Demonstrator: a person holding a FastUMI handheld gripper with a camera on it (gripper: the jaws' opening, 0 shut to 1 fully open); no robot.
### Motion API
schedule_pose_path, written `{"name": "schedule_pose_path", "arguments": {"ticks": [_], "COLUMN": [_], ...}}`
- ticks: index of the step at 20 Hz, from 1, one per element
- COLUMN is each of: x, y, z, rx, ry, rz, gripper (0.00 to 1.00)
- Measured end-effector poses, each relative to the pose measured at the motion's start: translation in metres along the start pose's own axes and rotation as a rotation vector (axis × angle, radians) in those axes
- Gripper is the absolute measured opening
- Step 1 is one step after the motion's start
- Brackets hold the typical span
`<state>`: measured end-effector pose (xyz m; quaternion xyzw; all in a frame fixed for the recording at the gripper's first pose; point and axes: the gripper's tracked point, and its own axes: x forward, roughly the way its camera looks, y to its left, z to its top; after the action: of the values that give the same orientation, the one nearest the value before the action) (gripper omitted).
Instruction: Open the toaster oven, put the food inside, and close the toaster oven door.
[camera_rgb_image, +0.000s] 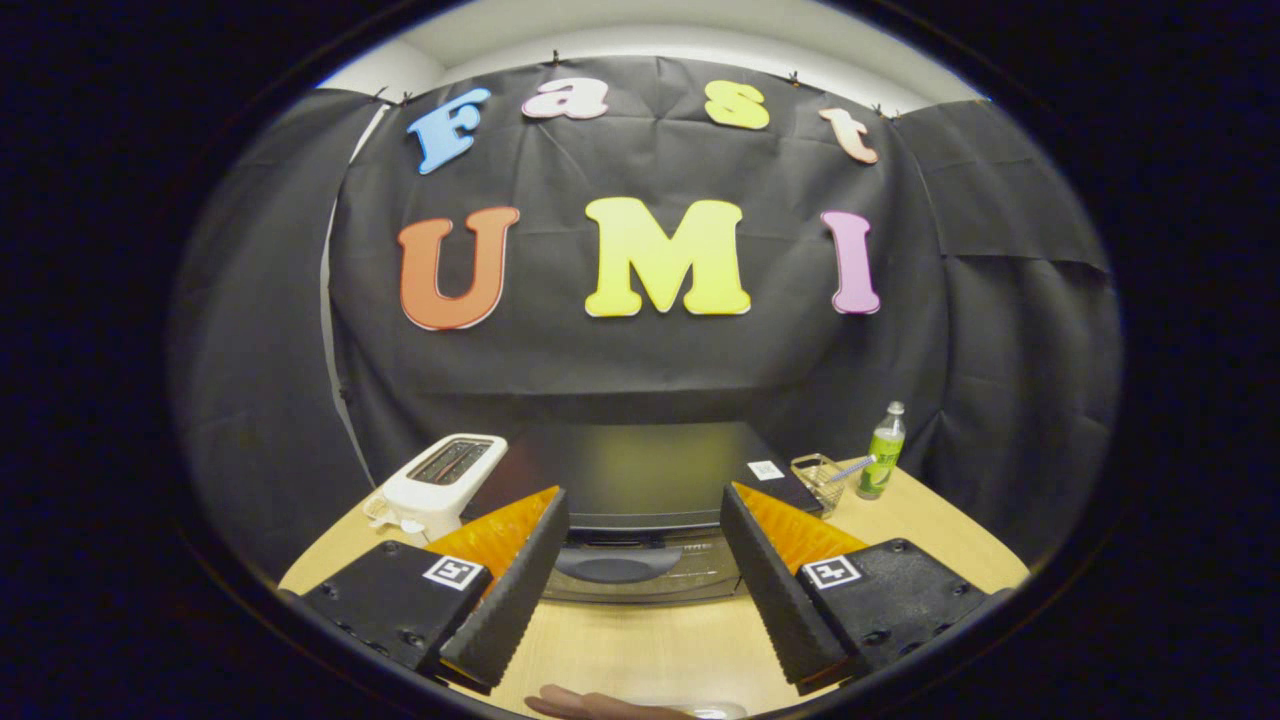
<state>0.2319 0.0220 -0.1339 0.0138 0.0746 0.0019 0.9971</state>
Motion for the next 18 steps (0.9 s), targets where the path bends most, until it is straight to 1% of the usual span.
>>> {"name": "schedule_pose_path", "arguments": {"ticks": [5, 7, 8, 9, 11, 12, 14, 16, 18], "x": [0.051, 0.064, 0.068, 0.071, 0.070, 0.069, 0.068, 0.063, 0.048], "y": [0.000, -0.007, -0.006, -0.004, 0.005, 0.005, 0.004, 0.004, 0.004], "z": [-0.046, -0.057, -0.064, -0.062, -0.062, -0.060, -0.064, -0.070, -0.077], "rx": [-0.024, -0.022, -0.012, 0.010, 0.003, -0.014, -0.035, -0.036, -0.016], "ry": [0.132, 0.154, 0.173, 0.156, 0.179, 0.170, 0.193, 0.235, 0.295], "rz": [-0.005, -0.035, -0.030, -0.018, 0.013, -0.003, -0.023, -0.029, -0.025], "gripper": [1.00, 1.00, 1.00, 1.00, 0.99, 0.99, 0.99, 0.99, 0.99]}}
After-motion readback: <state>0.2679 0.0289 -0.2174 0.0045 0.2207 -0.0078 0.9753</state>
